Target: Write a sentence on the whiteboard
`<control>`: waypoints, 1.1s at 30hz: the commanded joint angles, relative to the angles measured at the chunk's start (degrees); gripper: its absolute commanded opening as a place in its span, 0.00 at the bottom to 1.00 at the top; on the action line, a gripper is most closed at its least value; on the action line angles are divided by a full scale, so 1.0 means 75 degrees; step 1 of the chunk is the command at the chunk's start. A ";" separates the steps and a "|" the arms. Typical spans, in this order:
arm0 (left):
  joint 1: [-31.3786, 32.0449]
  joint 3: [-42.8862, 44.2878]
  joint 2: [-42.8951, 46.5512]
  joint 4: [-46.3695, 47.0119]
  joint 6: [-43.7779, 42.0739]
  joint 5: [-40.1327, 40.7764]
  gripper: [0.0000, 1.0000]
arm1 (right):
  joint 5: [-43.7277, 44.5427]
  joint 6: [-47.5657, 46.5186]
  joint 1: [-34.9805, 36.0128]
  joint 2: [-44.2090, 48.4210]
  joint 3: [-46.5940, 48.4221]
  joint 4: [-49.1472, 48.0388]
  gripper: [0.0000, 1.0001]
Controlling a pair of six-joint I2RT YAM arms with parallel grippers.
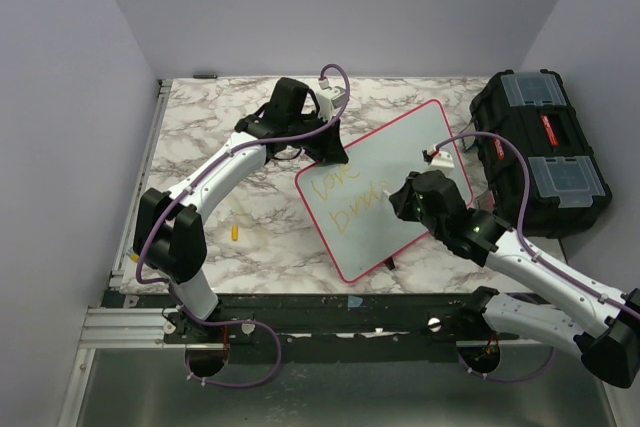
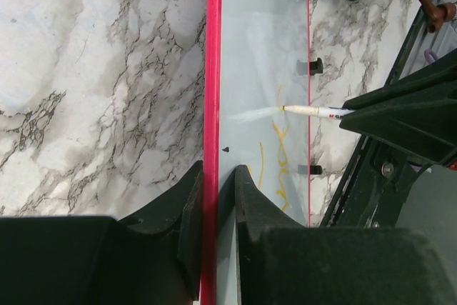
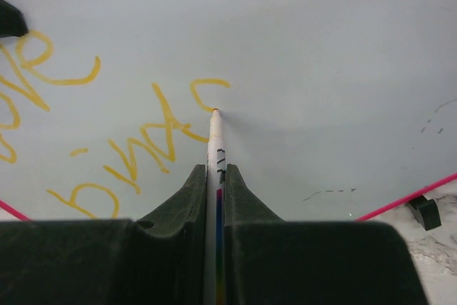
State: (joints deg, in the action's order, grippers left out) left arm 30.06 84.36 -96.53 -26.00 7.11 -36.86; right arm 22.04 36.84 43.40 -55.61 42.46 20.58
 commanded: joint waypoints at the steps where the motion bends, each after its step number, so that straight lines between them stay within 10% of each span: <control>1: 0.0195 -0.0088 0.0149 0.0022 -0.0644 0.0123 0.00 | 0.0568 0.0174 -0.0021 -0.0282 -0.0107 0.1108 0.01; 24: 0.0189 -0.0088 0.0177 0.0025 -0.0644 0.0116 0.00 | -0.1174 -0.0062 -0.0021 -0.0373 -0.0027 0.0705 0.01; 33: 0.0189 -0.0095 0.0163 0.0033 -0.0644 0.0133 0.00 | -0.0121 0.0057 -0.0021 0.0560 0.0070 0.0496 0.01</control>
State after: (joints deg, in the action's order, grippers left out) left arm 29.95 84.29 -96.53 -25.96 7.09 -36.86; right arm 18.74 36.40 43.05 -55.07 43.90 26.63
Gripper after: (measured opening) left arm 0.183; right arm 0.118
